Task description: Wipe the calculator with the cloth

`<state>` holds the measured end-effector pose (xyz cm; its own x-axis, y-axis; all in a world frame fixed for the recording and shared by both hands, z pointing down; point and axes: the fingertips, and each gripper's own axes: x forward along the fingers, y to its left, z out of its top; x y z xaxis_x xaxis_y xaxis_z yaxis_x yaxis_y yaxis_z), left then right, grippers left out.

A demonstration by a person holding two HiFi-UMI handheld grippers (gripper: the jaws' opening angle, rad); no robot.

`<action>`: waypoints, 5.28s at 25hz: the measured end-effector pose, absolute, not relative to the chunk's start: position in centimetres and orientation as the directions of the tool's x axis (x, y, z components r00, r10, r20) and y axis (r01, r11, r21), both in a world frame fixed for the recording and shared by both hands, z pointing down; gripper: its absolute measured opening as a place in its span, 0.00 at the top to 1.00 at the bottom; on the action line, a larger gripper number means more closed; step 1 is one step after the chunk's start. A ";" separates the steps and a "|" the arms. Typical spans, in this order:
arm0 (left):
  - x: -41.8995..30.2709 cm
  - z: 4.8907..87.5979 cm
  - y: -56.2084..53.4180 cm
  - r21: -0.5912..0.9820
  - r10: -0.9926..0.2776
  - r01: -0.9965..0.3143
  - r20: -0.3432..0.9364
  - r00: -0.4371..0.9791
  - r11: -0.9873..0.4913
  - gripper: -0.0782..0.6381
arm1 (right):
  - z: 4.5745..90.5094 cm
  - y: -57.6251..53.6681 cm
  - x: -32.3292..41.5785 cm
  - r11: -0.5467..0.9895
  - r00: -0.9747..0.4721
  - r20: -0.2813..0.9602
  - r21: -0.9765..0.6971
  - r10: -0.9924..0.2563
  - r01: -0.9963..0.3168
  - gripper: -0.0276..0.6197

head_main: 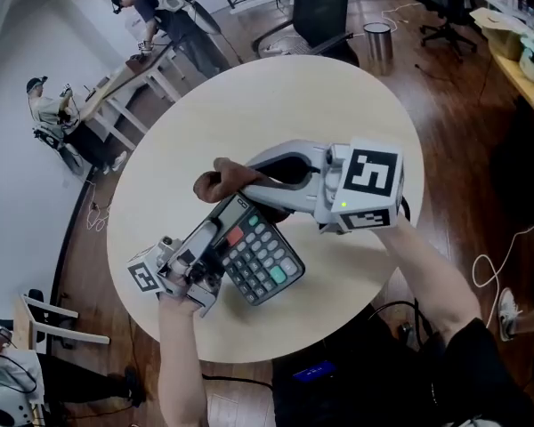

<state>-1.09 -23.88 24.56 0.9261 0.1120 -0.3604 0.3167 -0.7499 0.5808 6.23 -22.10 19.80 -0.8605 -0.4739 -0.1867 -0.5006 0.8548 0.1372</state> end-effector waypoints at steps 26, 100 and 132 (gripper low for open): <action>-2.0 26.0 -23.8 0.661 -0.093 0.386 -0.568 0.818 -0.643 0.82 | 21.0 -21.6 6.3 0.893 -0.873 -0.212 0.002 -0.439 -0.450 0.88; -10.0 28.7 -31.6 0.858 -0.809 0.152 -0.514 0.287 -0.491 0.82 | 25.0 -17.8 1.6 0.558 -0.584 -0.184 0.176 -0.791 -0.811 0.88; -5.4 31.7 -32.7 0.449 -0.317 -0.357 0.165 0.934 -0.819 0.48 | 33.9 -32.7 10.5 0.597 -0.550 0.372 0.015 -0.748 -0.802 0.88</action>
